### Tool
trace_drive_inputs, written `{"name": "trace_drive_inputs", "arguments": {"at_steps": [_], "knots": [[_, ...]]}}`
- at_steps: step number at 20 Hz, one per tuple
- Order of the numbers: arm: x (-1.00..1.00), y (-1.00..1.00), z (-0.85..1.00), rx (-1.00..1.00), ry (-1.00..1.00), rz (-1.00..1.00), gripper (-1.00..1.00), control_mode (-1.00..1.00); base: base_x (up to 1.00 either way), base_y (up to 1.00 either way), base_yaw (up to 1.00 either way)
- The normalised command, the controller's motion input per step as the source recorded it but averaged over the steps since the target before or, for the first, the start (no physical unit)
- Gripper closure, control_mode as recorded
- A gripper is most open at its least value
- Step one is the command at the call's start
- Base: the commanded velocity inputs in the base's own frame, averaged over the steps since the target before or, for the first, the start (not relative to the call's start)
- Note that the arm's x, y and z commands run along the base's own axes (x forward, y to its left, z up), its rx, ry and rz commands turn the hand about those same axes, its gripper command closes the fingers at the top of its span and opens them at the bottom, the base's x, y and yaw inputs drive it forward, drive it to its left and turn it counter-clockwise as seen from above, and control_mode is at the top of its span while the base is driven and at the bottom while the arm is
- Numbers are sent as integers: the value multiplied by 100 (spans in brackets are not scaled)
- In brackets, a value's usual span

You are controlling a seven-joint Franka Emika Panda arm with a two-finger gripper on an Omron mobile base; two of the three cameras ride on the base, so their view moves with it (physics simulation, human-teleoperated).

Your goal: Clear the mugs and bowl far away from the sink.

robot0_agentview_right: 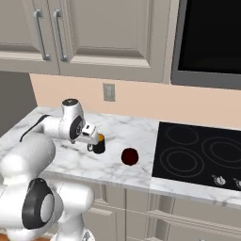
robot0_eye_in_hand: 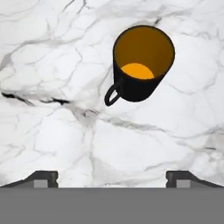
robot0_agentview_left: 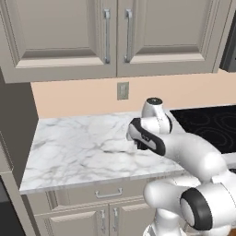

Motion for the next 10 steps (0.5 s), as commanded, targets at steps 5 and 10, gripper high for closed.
{"name": "trace_drive_inputs", "arguments": {"at_steps": [5,10], "knots": [[-61,0,100,-1,-5,0,-100,-100,0,0,0],[-90,0,76,0,-6,0,-100,-100,0,0,0]]}}
